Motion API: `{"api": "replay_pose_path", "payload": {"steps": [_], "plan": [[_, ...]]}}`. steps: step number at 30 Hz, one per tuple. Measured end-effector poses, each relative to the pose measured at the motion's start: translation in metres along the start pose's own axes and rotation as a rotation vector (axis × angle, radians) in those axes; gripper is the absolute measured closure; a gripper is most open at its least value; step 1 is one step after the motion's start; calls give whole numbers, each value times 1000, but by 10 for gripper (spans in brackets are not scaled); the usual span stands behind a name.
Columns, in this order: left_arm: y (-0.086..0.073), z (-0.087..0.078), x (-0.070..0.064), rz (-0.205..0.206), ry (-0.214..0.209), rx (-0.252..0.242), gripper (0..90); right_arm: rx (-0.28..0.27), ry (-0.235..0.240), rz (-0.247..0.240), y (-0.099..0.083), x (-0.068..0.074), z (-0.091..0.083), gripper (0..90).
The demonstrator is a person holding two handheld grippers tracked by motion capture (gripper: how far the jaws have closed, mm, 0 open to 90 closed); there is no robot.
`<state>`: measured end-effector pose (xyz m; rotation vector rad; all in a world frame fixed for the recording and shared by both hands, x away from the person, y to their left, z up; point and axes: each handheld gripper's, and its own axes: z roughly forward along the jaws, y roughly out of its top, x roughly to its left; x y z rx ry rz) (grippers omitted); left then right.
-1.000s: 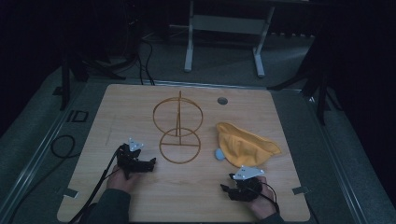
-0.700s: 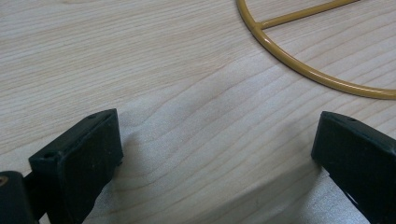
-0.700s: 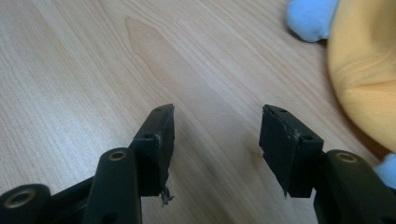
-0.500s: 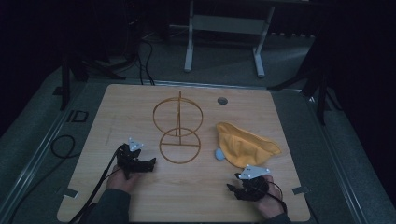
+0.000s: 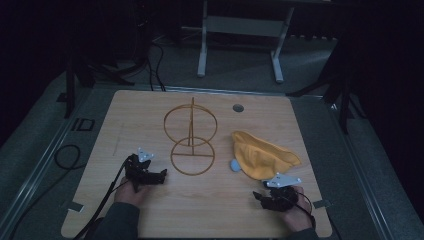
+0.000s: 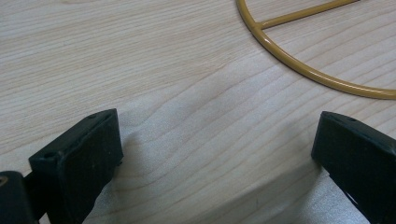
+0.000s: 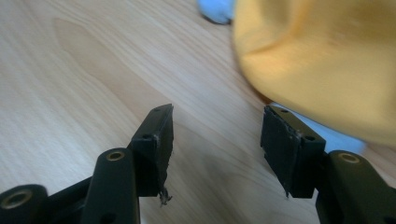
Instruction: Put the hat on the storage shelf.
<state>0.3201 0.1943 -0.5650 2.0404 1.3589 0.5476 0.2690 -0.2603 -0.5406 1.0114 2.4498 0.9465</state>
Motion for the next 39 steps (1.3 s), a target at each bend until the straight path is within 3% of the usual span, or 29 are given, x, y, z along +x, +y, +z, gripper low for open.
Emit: {"api": "replay_pose_path", "payload": {"steps": [8, 14, 19, 24, 28, 32, 35, 39], "plan": [[0, 0, 0, 0, 0, 0, 19, -16, -50, 62, -10, -17, -14, 435], [0, 0, 0, 0, 0, 0, 19, -16, -74, 105, -12, -30, -12, 412], [0, 0, 0, 0, 0, 0, 19, -24, -42, 130, -13, -38, -6, 413], [0, 0, 0, 0, 0, 0, 19, -47, 44, 163, -14, -47, -1, 438], [0, 0, 0, 0, 0, 0, 19, -28, 61, 152, -15, -47, 4, 483], [0, 0, 0, 0, 0, 0, 19, -32, 73, 118, -13, -43, 4, 687], [0, 0, 0, 0, 0, 0, 19, -54, 74, 94, -9, -38, 1, 769], [0, 0, 0, 0, 0, 0, 19, -104, 82, 69, -2, -32, -6, 795]]}}
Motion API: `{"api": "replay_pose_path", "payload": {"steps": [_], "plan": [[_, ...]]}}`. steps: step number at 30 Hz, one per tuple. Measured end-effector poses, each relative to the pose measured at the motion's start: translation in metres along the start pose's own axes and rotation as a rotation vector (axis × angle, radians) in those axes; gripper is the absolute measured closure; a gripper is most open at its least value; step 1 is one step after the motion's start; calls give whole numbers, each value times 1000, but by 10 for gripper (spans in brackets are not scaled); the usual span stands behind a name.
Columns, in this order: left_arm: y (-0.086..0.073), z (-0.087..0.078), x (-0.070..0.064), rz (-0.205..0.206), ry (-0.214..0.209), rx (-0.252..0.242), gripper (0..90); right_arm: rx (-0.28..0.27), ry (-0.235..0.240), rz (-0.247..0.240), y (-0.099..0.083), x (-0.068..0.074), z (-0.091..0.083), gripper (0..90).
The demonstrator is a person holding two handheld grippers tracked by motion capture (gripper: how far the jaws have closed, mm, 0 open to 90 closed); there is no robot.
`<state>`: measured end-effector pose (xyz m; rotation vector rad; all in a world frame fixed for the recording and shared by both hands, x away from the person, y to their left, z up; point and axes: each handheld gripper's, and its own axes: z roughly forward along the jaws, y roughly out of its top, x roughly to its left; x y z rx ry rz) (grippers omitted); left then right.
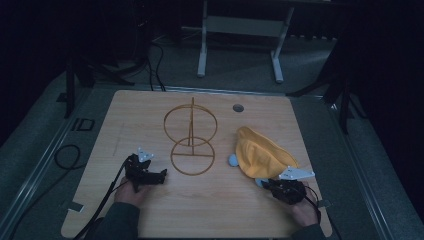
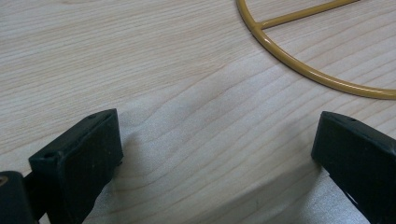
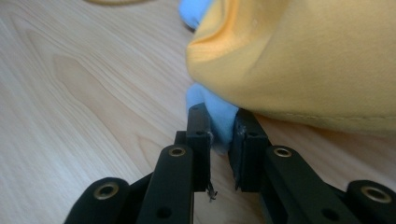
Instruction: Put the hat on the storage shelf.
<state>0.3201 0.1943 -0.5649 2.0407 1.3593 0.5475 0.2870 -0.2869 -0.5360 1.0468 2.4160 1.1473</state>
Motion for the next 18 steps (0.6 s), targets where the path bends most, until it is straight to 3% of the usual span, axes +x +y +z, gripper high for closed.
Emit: {"api": "replay_pose_path", "payload": {"steps": [7, 18], "plan": [[0, 0, 0, 1, 0, 1, 19, -61, -6, -42, 10, 9, -11, 805], [0, 0, 0, 0, 0, 1, 19, -99, -12, -94, 34, 13, -17, 807]]}}
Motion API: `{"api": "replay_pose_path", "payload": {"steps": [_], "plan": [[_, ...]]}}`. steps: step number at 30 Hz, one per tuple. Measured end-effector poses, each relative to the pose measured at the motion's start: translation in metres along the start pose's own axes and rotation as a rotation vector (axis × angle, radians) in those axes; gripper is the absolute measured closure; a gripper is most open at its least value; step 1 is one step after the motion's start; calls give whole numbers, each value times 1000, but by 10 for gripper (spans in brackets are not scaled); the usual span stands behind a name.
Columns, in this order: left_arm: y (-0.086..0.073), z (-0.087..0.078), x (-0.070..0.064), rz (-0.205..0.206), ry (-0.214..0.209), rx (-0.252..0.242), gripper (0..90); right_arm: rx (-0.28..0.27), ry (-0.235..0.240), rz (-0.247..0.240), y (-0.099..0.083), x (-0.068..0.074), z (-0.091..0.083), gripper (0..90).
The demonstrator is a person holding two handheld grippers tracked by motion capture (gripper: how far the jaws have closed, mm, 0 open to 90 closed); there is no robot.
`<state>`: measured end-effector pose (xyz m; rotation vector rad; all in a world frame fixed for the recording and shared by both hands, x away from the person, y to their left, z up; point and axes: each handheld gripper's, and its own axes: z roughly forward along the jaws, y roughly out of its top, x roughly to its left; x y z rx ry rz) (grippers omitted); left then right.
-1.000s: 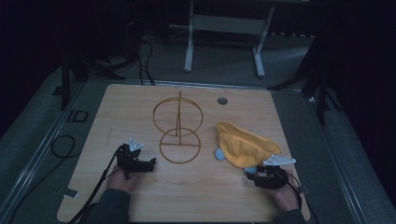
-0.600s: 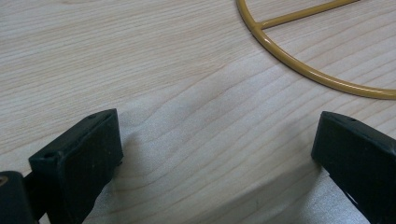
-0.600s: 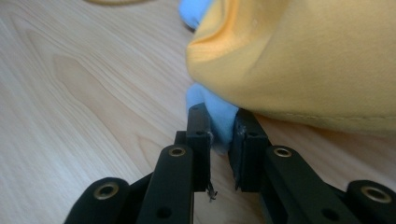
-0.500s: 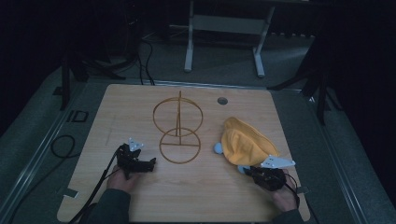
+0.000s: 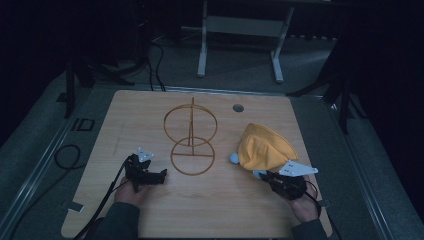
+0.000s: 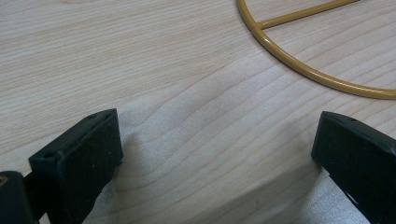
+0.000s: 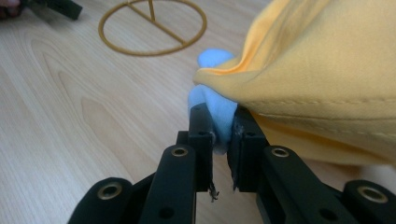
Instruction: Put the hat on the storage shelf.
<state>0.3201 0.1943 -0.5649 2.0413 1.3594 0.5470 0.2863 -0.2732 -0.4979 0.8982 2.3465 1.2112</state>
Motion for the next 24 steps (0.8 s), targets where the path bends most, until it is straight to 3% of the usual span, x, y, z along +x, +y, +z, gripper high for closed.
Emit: {"api": "replay_pose_path", "payload": {"steps": [12, 21, 24], "plan": [[0, 0, 0, 0, 0, 0, 19, -87, -22, -18, 30, -1, -14, 807], [0, 0, 0, 1, 0, 0, 19, -155, 18, -26, 49, 7, -24, 808], [0, 0, 0, 2, 0, 1, 19, -215, 37, -27, 53, 11, -31, 808]]}}
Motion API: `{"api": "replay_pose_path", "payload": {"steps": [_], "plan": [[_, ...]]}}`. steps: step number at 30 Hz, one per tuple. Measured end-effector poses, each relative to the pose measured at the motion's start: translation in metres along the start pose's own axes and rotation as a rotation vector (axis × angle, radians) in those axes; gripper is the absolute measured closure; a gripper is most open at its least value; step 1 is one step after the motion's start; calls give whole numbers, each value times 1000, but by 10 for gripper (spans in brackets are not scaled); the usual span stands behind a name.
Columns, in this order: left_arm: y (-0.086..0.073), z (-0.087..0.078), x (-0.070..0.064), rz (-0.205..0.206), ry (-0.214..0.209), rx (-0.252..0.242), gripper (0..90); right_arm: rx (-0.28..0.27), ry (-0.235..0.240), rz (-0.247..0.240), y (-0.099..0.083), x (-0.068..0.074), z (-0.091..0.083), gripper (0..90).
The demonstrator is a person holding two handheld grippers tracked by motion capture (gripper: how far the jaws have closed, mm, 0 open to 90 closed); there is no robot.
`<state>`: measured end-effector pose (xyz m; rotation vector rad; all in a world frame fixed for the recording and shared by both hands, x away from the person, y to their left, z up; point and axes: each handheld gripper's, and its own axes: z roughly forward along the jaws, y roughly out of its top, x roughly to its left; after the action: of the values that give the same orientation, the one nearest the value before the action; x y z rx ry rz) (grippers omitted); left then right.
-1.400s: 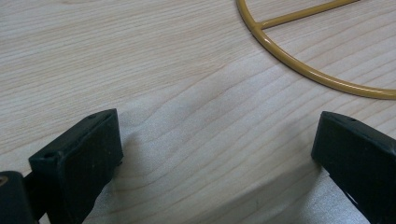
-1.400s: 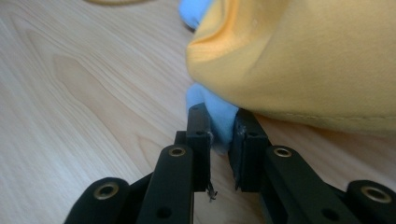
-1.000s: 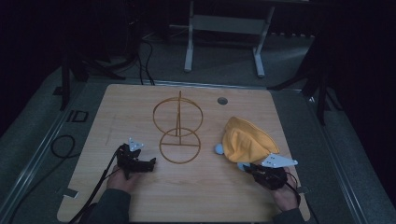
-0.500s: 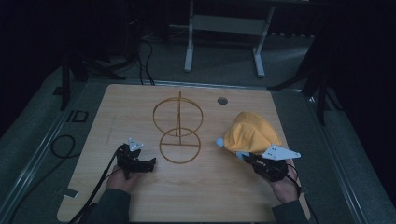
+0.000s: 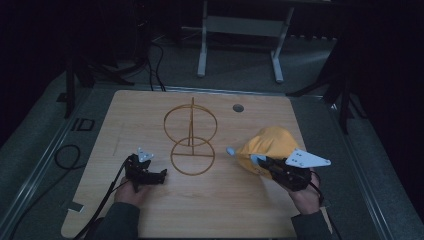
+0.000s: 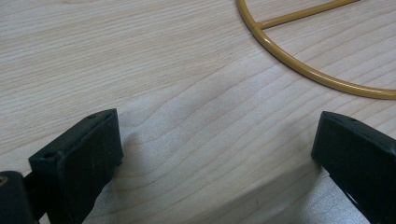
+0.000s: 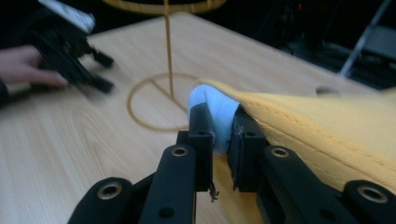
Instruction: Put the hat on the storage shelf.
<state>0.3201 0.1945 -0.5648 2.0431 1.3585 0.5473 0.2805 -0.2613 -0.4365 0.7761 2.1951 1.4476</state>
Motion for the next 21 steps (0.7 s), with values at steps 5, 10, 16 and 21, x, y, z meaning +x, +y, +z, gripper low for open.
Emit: {"api": "replay_pose_path", "payload": {"steps": [5, 10, 16, 21], "plan": [[0, 0, 0, -1, 0, -1, 19, -51, -17, 61, -6, -8, -8, 799], [0, 0, 0, -1, 0, -1, 19, -43, -89, 126, -22, -20, -16, 746], [0, 0, 0, -1, 0, -2, 19, 25, -122, 101, -33, -19, -31, 599], [0, 0, 0, -1, 0, -1, 19, 42, -125, 82, -34, -14, -36, 564]]}}
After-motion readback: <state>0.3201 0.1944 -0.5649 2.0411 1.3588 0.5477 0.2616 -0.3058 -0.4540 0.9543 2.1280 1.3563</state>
